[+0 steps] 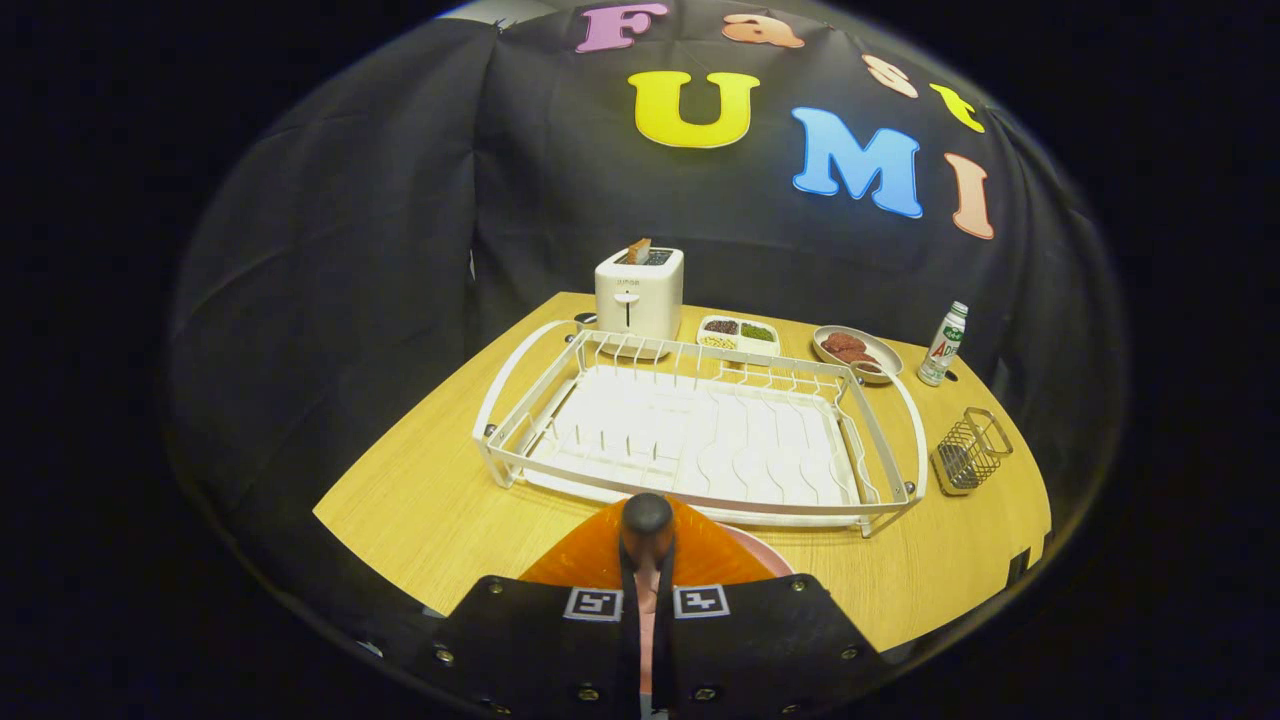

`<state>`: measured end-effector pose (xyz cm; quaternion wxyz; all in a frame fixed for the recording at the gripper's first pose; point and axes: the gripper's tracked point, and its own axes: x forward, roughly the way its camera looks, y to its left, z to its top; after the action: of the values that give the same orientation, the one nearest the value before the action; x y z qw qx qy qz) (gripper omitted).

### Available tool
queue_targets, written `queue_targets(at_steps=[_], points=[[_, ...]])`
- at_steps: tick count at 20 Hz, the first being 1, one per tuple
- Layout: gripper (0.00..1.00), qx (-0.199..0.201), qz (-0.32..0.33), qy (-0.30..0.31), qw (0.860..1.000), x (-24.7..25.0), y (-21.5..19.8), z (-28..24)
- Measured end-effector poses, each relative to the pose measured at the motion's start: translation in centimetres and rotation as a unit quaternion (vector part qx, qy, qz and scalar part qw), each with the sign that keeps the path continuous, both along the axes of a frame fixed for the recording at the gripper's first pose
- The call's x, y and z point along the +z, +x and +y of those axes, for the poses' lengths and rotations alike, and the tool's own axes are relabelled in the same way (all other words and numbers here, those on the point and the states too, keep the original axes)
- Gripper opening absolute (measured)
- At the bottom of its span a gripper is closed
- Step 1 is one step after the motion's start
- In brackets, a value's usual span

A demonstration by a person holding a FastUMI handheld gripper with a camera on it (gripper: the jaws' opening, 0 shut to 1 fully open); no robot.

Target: Take the plate from the dish rack, then take the spoon from the basket and place it into the plate.

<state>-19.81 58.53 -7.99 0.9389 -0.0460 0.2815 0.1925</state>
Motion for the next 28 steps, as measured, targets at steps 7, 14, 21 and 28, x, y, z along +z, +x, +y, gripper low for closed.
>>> queue_targets(at_steps=[7, 14, 21, 28], points=[[0.05, 0.016, 0.010, -0.009, 1.000, -1.3, -0.2, 0.9], [0.21, -0.002, -0.007, -0.023, 1.000, -0.7, 0.7, -0.2], [0.35, -0.046, -0.017, -0.014, 0.999, 1.5, 1.6, -2.8], [0.35, -0.062, -0.038, -0.008, 0.997, 4.0, 2.4, -3.3]])
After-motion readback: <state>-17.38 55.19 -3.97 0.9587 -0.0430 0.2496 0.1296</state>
